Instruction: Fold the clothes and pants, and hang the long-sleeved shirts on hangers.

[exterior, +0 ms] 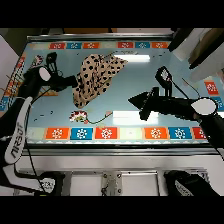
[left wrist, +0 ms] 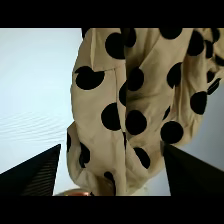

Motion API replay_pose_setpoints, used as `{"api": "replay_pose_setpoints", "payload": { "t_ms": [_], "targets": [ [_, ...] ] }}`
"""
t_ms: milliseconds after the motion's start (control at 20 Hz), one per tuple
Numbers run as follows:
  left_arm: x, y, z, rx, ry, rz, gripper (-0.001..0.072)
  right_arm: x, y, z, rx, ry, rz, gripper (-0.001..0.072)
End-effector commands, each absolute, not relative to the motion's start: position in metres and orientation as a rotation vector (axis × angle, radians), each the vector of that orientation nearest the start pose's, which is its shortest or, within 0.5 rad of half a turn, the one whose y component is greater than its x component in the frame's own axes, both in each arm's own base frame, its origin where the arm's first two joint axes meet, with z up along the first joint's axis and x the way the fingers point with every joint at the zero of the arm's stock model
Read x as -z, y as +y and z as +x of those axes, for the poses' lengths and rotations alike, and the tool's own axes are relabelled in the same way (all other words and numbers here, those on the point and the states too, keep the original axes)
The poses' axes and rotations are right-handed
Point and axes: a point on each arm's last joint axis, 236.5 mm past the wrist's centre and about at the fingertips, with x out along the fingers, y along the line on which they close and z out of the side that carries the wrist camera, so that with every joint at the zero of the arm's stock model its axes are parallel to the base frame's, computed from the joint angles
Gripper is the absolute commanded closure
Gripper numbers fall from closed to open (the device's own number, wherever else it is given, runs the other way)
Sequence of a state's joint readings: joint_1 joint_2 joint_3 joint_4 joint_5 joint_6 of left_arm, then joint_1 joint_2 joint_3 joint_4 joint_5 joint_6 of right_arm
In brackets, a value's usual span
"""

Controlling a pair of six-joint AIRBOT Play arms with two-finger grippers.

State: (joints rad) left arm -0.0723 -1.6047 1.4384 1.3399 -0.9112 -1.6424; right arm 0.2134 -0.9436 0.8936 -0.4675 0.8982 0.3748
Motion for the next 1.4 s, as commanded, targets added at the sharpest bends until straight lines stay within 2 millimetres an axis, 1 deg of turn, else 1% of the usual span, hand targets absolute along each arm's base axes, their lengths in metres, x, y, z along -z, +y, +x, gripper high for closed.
{"api": "replay_pose_setpoints", "payload": {
  "t_ms": [0,100,150,200,250,300,350,400,450,500,600,650,700,750,800,850,900,950,1000,1050,1100,1150,1200,1250,1300,1350],
  "targets": [
    [0.074,-0.091,0.507,0.134,1.202,-0.313,-0.0013,-0.157,0.24,0.325,-1.035,0.413,-0.112,0.0695],
    [0.09,-0.095,0.505,0.133,1.232,-0.343,-0.0013,-0.157,0.24,0.325,-1.035,0.413,-0.112,0.0696],
    [0.093,-0.095,0.504,0.131,1.238,-0.343,-0.0013,-0.157,0.24,0.325,-1.035,0.413,-0.112,0.0695],
    [0.093,-0.095,0.505,0.131,1.238,-0.344,0.0014,-0.157,0.24,0.325,-1.035,0.413,-0.112,0.0695],
    [0.091,-0.095,0.505,0.126,1.233,-0.353,0.0225,-0.157,0.24,0.325,-1.035,0.413,-0.112,0.0696],
    [0.086,-0.096,0.506,0.123,1.225,-0.359,0.0459,-0.157,0.24,0.325,-1.035,0.413,-0.112,0.0695],
    [0.078,-0.096,0.507,0.127,1.212,-0.357,0.0703,-0.157,0.24,0.325,-1.035,0.413,-0.112,0.0695],
    [0.06,-0.095,0.509,0.134,1.176,-0.354,0.0699,-0.157,0.24,0.325,-1.035,0.413,-0.112,0.0696],
    [0.034,-0.094,0.515,0.143,1.115,-0.348,0.0699,-0.157,0.24,0.325,-1.035,0.413,-0.112,0.0695],
    [-0.005,-0.094,0.522,0.164,1.029,-0.329,0.0699,-0.157,0.24,0.325,-1.036,0.412,-0.107,0.0696],
    [-0.101,-0.095,0.53,0.217,0.833,-0.279,0.0699,-0.164,0.244,0.324,-1.043,0.399,-0.065,0.0695],
    [-0.157,-0.095,0.528,0.24,0.721,-0.259,0.0699,-0.171,0.246,0.324,-1.048,0.387,-0.027,0.0695],
    [-0.208,-0.1,0.521,0.265,0.619,-0.24,0.0699,-0.18,0.25,0.323,-1.057,0.373,0.03,0.0696],
    [-0.262,-0.104,0.508,0.289,0.513,-0.227,0.0699,-0.192,0.254,0.323,-1.066,0.352,0.097,0.0696],
    [-0.309,-0.11,0.491,0.316,0.418,-0.213,0.0699,-0.201,0.252,0.33,-1.042,0.324,0.137,0.0699],
    [-0.349,-0.119,0.472,0.347,0.336,-0.196,0.0699,-0.208,0.244,0.342,-0.98,0.299,0.15,0.0699],
    [-0.385,-0.129,0.451,0.385,0.258,-0.166,0.0699,-0.218,0.23,0.355,-0.906,0.27,0.145,0.07],
    [-0.418,-0.143,0.428,0.431,0.182,-0.13,0.07,-0.234,0.21,0.369,-0.821,0.226,0.124,0.07],
    [-0.443,-0.157,0.409,0.476,0.123,-0.11,0.0699,-0.253,0.19,0.379,-0.739,0.18,0.111,0.07],
    [-0.465,-0.173,0.389,0.527,0.074,-0.099,0.0699,-0.275,0.166,0.387,-0.653,0.127,0.111,0.07],
    [-0.479,-0.191,0.373,0.582,0.043,-0.096,0.07,-0.296,0.143,0.39,-0.576,0.074,0.124,0.07],
    [-0.486,-0.21,0.362,0.634,0.029,-0.097,0.07,-0.315,0.121,0.39,-0.505,0.024,0.143,0.07],
    [-0.488,-0.227,0.355,0.68,0.024,-0.098,0.0699,-0.329,0.101,0.387,-0.45,-0.014,0.158,0.07],
    [-0.489,-0.244,0.352,0.718,0.022,-0.101,0.0699,-0.339,0.085,0.381,-0.408,-0.038,0.154,0.07],
    [-0.49,-0.259,0.352,0.748,0.013,-0.107,0.0699,-0.344,0.071,0.376,-0.372,-0.047,0.143,0.07],
    [-0.49,-0.266,0.356,0.756,0.006,-0.113,0.07,-0.343,0.06,0.371,-0.342,-0.034,0.125,0.07]
  ]
}}
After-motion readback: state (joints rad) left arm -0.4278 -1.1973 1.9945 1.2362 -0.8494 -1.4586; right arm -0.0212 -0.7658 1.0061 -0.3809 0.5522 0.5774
